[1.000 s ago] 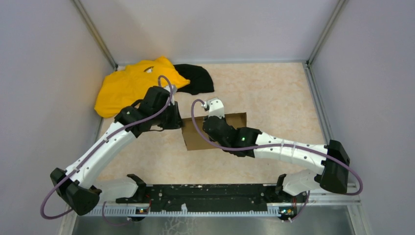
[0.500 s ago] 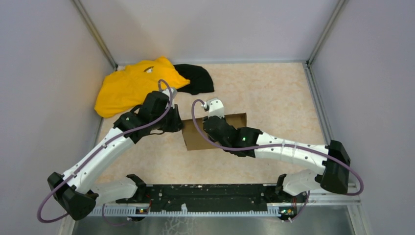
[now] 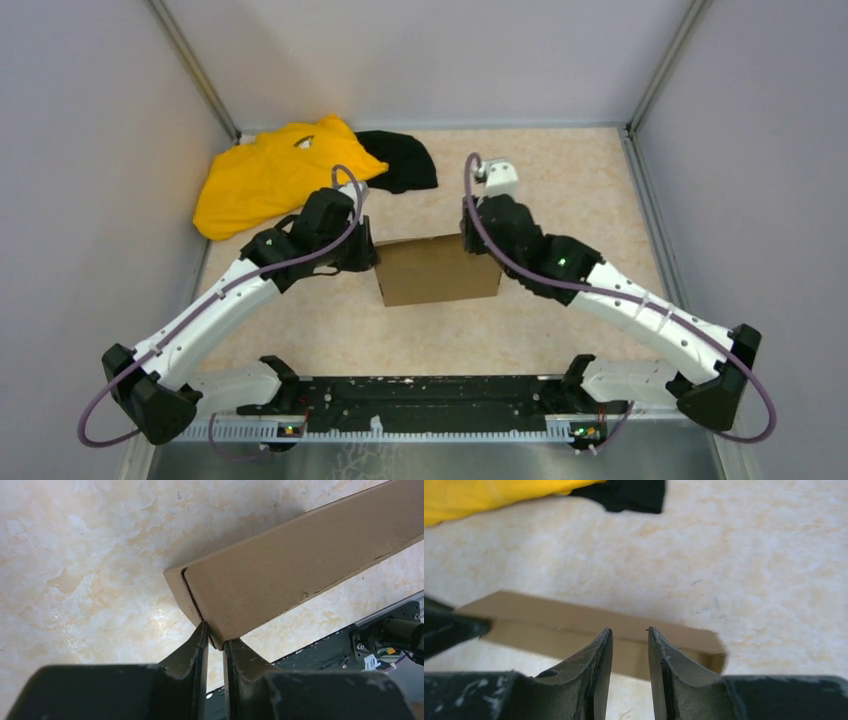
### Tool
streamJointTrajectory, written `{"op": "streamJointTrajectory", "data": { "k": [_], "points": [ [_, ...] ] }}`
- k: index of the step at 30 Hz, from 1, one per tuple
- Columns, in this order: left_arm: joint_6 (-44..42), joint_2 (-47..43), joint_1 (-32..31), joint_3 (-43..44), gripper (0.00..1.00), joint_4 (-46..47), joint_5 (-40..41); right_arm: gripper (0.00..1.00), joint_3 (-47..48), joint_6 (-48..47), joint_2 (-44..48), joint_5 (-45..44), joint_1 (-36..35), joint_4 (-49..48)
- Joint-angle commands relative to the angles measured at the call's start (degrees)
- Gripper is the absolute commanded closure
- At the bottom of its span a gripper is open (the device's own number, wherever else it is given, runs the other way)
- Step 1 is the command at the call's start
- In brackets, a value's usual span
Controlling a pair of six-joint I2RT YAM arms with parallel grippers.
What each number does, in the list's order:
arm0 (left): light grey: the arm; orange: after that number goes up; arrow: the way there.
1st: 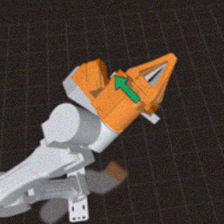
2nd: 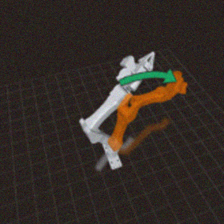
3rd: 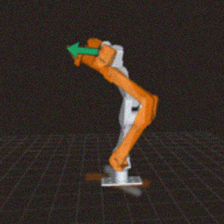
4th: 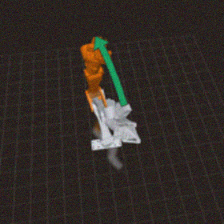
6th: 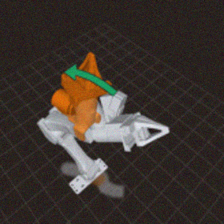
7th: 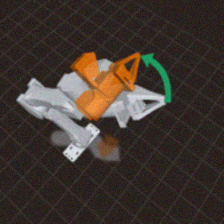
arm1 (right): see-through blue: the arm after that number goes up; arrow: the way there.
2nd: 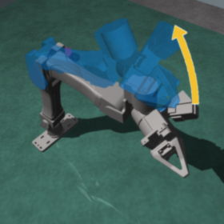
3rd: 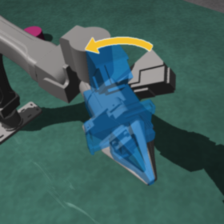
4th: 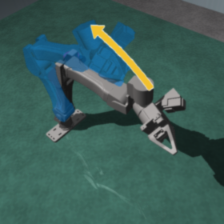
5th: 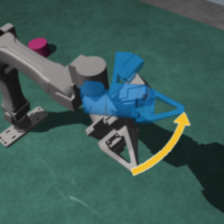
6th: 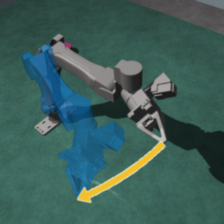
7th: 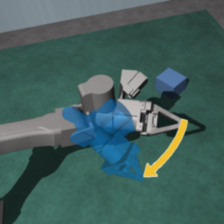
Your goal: Fold the paper box
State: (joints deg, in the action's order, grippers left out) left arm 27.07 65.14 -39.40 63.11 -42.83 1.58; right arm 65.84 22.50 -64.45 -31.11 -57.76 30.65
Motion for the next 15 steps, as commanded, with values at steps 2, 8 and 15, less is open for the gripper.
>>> {"op": "streamJointTrajectory", "data": {
  "k": [2,8,15],
  "points": [
    [-1.03,1.31,-1.43,-2.23,0.79,-2.81,1.33,0.67,2.60,-2.36,2.85,7.56,12.50,-0.58],
    [-1.49,1.21,-2.50,-2.34,0.79,-2.79,3.06,0.66,3.21,-3.24,1.08,12.80,19.23,0.15],
    [-1.21,1.35,-2.97,-2.61,0.79,-2.76,4.55,0.68,-0.63,-2.25,1.91,15.25,19.27,0.12]
  ]
}}
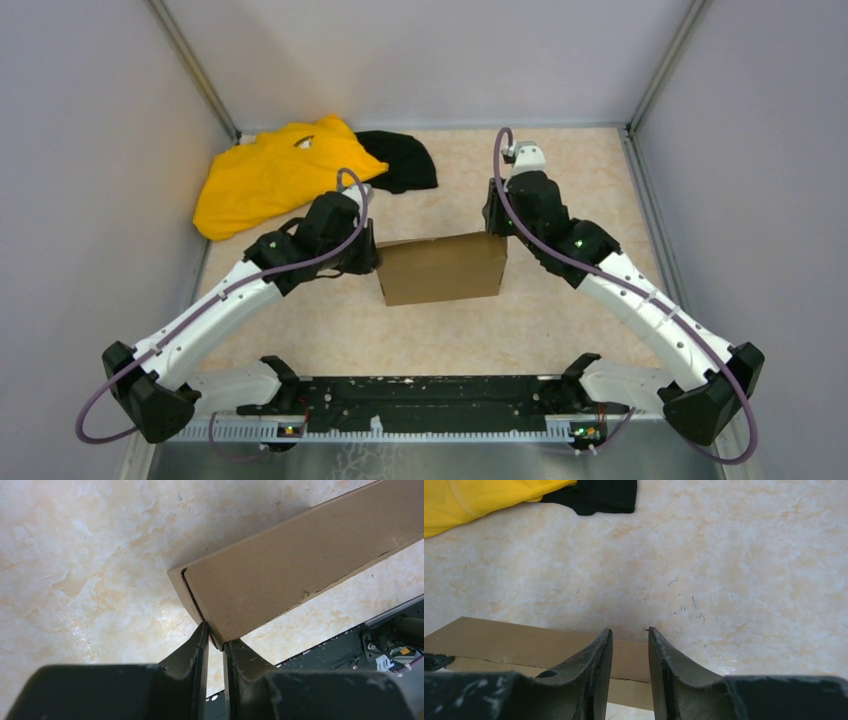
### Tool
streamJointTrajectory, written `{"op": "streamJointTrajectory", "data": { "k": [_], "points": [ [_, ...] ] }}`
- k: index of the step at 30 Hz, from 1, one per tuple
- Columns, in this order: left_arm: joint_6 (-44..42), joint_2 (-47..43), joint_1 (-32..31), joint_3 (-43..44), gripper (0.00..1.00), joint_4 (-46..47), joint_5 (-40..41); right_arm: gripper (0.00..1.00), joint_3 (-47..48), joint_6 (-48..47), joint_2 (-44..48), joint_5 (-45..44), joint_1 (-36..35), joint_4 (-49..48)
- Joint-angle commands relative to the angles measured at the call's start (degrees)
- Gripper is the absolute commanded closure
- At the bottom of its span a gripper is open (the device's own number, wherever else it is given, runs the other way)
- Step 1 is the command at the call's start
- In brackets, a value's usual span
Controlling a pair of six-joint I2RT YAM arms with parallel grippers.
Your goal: Fold the paper box
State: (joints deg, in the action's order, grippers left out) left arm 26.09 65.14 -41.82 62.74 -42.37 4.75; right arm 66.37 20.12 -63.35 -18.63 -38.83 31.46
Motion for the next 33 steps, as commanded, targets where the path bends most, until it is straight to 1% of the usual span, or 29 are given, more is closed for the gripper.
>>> {"op": "streamJointTrajectory", "data": {
  "k": [1,3,5,7,11,17,23,28,30,33],
  "points": [
    [-0.12,1.46,-0.55,-2.38,0.79,-3.26,1.44,0.69,-2.07,0.44,1.23,3.16,0.33,-0.75],
    [0.24,1.52,-0.63,-2.57,0.79,-3.25,1.69,0.71,-4.28,1.05,2.57,3.47,0.33,-1.03],
    [0.64,1.64,-0.63,-2.77,0.79,-3.29,2.03,0.76,-7.34,1.86,4.48,3.16,0.36,-1.70],
    [0.97,1.75,-0.63,-2.95,0.78,-3.26,2.25,0.87,-10.07,2.40,6.10,2.71,0.36,-2.20],
    [1.56,1.95,-0.63,-3.52,0.78,-2.84,2.54,0.93,-13.90,3.41,8.05,2.36,0.33,-2.35],
    [1.78,2.46,-0.72,-4.00,0.78,-2.28,2.07,0.94,-16.96,4.22,9.71,1.71,0.34,-3.63],
    [0.58,1.80,-0.72,-3.78,0.63,-2.12,0.94,0.94,-16.27,3.98,9.01,1.40,0.36,-3.73],
    [-1.09,0.35,-0.74,-3.63,0.57,-2.06,-1.31,0.94,-15.75,3.90,8.25,1.48,0.33,-4.10],
    [-1.32,-0.62,-0.72,-4.03,0.53,-1.86,-1.45,0.94,-15.84,3.89,8.03,1.62,0.38,-4.28],
    [-2.22,-2.58,-0.68,-4.90,0.50,-0.25,-3.56,0.94,-15.91,3.88,7.57,1.63,0.34,-4.35]
  ]
}}
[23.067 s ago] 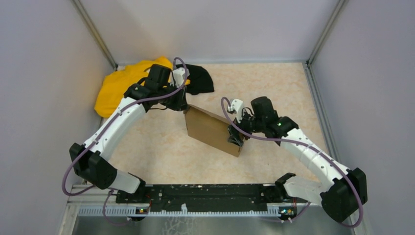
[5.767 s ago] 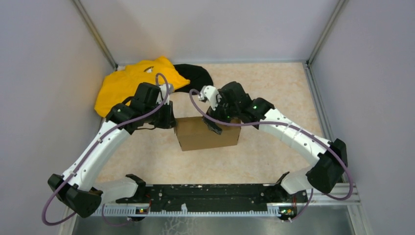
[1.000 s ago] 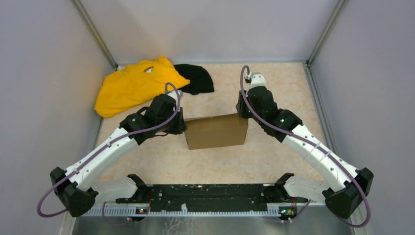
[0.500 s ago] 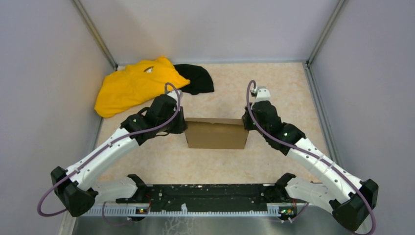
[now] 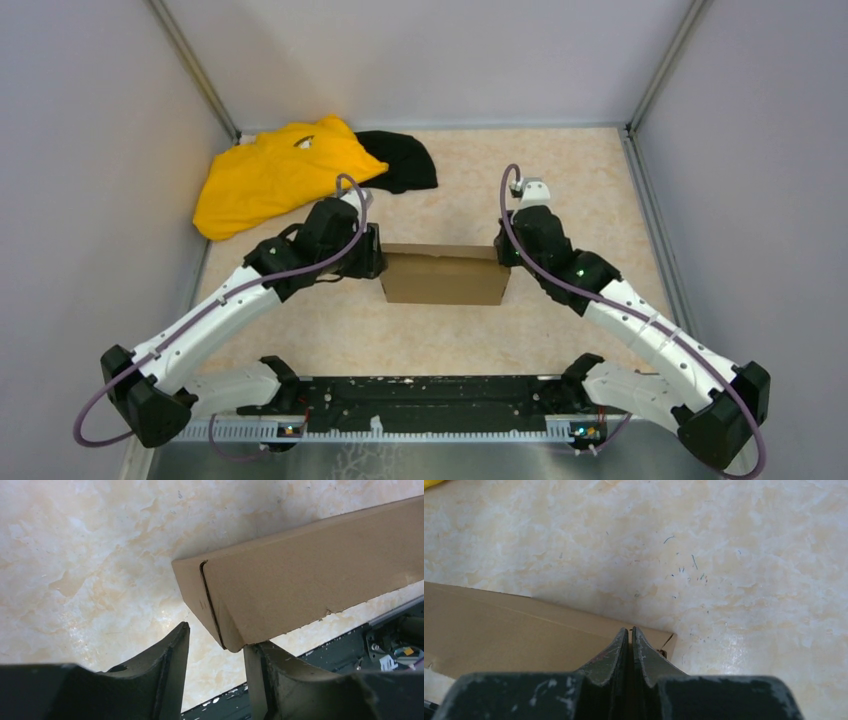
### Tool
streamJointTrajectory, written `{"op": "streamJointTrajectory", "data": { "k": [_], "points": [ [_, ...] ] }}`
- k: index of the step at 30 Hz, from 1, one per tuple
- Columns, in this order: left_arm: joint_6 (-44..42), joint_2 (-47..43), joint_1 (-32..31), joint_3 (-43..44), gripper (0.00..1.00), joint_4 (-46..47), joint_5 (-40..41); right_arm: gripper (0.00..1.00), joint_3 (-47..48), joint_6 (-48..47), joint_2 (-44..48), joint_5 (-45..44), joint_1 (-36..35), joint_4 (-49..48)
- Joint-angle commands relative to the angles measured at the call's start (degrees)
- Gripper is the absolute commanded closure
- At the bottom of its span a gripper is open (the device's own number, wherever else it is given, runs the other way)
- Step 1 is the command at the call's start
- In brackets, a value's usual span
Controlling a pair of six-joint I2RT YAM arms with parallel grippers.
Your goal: Fold the paper box
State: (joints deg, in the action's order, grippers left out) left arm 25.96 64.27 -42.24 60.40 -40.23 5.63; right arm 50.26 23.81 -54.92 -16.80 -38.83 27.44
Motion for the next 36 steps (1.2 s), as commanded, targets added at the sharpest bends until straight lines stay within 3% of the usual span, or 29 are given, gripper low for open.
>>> {"op": "streamJointTrajectory", "data": {
  "k": [1,11,26,32,36],
  "points": [
    [-2.58,-2.53,-0.30,-2.83,0.49,-1.58,-5.20,0.94,0.22,0.20,-0.89,-0.29,0.33,-0.31],
    [-5.49,-9.01,-0.30,-3.70,0.43,4.51,-10.30,0.94,2.16,-0.13,-2.74,-0.69,0.34,-0.06],
    [-6.13,-13.15,-0.32,2.26,0.49,8.50,-18.78,0.94,3.60,-0.72,-5.35,-0.41,0.34,-0.81],
    [-4.36,-11.64,-0.29,3.32,0.67,13.14,-17.01,0.94,3.39,-0.91,-5.58,-0.58,0.34,-0.98],
    [-2.86,-7.92,-0.35,2.45,0.73,16.77,-17.43,0.94,3.10,-1.05,-5.64,-0.73,0.38,-1.20]
  ]
}}
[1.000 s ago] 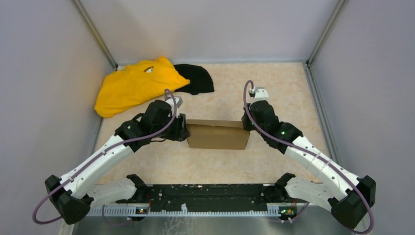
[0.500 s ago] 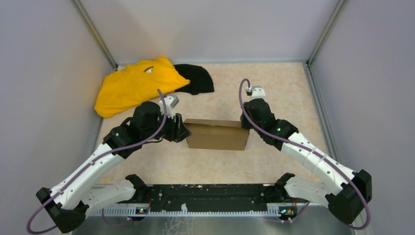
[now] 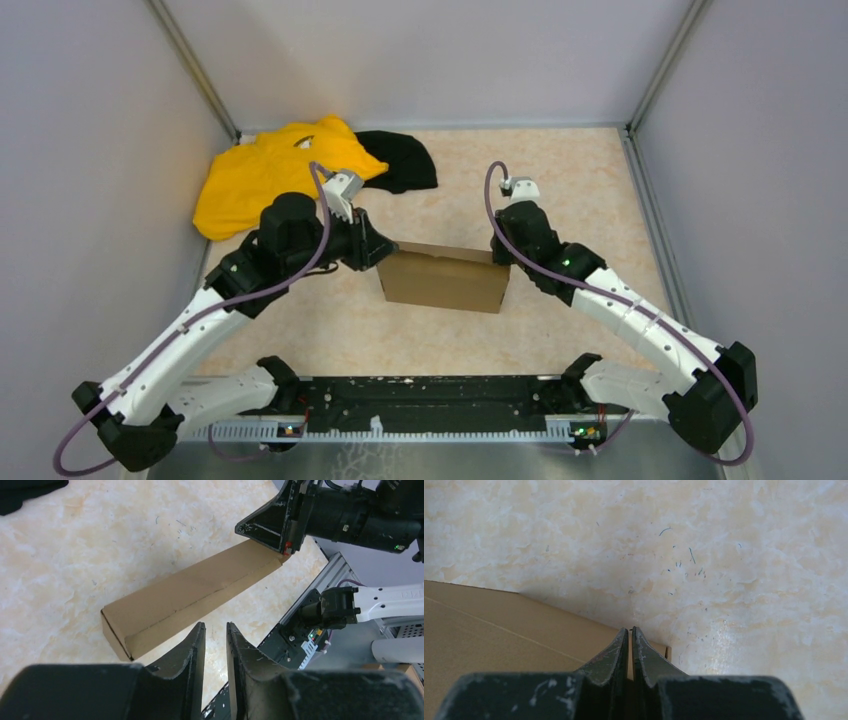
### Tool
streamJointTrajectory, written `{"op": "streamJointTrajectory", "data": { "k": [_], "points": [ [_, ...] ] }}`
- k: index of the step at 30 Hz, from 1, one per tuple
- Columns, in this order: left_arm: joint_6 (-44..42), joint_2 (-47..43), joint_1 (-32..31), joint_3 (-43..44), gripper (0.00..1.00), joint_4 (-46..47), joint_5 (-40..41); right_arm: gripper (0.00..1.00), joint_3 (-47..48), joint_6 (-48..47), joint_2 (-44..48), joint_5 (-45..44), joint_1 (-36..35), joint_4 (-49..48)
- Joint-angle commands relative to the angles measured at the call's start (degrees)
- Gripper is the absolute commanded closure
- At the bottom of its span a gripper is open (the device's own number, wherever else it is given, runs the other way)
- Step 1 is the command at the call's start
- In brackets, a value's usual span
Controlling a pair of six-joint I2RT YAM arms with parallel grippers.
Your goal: Fold the paper box
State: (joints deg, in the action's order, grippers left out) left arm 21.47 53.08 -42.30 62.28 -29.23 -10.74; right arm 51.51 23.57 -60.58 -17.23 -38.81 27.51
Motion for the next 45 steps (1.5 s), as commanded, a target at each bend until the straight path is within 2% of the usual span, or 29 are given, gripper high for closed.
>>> {"op": "streamJointTrajectory", "data": {
  "k": [1,7,14,36,45],
  "points": [
    [1.98,4.07,-0.26,0.10,0.74,6.60,-1.35,0.94,1.81,-0.86,-0.05,-0.26,0.33,-1.34],
    [2.69,5.43,-0.24,-5.57,0.78,13.30,2.11,0.94,1.08,-0.90,-0.11,-0.18,0.35,-1.94],
    [4.36,0.42,-0.28,-15.83,0.78,21.32,4.61,0.94,-0.94,-0.57,-0.01,0.16,0.31,-2.93],
    [8.15,-4.08,-0.24,-28.42,0.79,22.36,6.20,0.94,-5.58,0.42,-0.20,-0.34,0.32,-6.19],
    [8.25,-4.09,-0.30,-27.65,0.78,20.72,8.00,0.94,2.15,-2.49,1.79,-4.60,0.32,-0.98]
  ]
}}
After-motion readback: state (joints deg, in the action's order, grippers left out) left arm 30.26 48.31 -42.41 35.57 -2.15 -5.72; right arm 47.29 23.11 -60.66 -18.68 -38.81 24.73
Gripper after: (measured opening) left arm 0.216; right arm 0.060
